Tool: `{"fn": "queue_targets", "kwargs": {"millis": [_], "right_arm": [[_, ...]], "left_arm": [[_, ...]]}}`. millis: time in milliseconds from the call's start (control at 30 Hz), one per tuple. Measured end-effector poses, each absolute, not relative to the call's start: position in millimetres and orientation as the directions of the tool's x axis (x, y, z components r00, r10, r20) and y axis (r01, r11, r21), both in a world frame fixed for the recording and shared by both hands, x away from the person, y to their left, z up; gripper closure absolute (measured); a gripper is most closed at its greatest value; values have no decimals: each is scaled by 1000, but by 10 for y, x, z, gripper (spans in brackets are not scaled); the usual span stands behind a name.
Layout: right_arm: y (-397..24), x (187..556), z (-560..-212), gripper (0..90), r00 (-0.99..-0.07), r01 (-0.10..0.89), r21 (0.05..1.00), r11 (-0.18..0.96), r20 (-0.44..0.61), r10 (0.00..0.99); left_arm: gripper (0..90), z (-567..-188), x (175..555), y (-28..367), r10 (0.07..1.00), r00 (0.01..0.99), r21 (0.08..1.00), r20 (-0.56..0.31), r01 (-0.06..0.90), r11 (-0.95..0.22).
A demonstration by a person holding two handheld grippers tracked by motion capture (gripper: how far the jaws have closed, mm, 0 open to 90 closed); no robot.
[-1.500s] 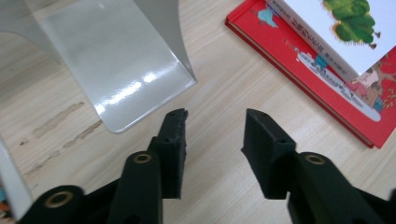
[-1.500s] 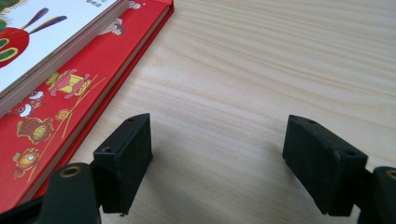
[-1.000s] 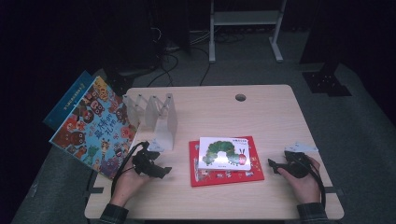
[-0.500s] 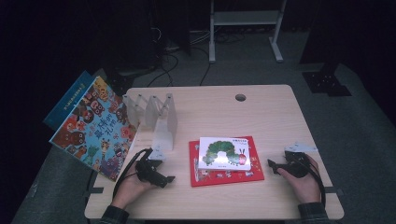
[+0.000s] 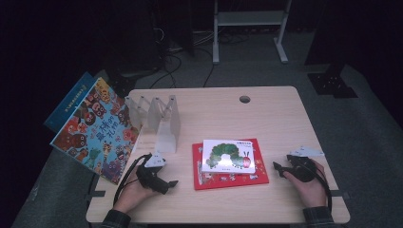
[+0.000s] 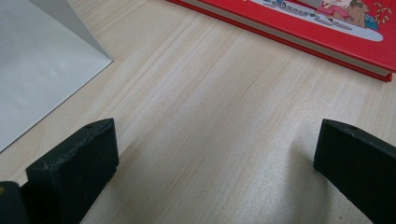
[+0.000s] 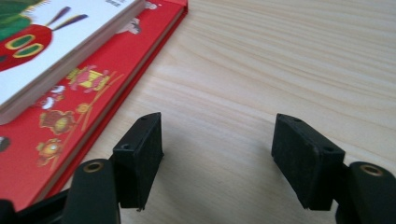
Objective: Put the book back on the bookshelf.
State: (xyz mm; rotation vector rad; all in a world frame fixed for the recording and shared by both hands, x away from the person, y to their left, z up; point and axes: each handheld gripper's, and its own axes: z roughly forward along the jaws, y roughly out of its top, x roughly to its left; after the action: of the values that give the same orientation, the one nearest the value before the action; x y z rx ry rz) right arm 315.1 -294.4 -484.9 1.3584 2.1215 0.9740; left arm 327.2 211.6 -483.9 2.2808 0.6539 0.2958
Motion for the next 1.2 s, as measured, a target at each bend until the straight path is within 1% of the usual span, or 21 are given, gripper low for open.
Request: {"fn": "queue_targets", "kwargs": {"millis": [33, 200, 333, 700, 967, 1200], "right_arm": [[-2937, 3140, -4842, 349, -428, 596, 756, 271, 14, 903], [-2859, 3062, -4773, 371, -480, 577, 772, 268, 55, 876], [-2763, 3005, -4729, 391, -520, 560, 778, 284, 64, 852], [-2468, 2885, -4677, 415, -613, 528, 786, 322, 89, 785], [-2307, 2872, -4699, 418, -639, 520, 782, 344, 88, 764], [-2230, 2890, -4715, 425, -644, 519, 779, 351, 85, 761]], "left_arm": [[0, -4839, 3273, 2115, 542, 840, 710, 18, 372, -599], [0, -4838, 3278, 2119, 560, 828, 709, 17, 385, -591], [0, -4838, 3278, 2121, 565, 825, 709, 16, 389, -588], [0, -4838, 3277, 2121, 567, 823, 709, 17, 390, -587], [0, -4838, 3277, 2121, 567, 823, 709, 17, 390, -587], [0, -4837, 3278, 2122, 568, 823, 709, 17, 390, -587]]}}
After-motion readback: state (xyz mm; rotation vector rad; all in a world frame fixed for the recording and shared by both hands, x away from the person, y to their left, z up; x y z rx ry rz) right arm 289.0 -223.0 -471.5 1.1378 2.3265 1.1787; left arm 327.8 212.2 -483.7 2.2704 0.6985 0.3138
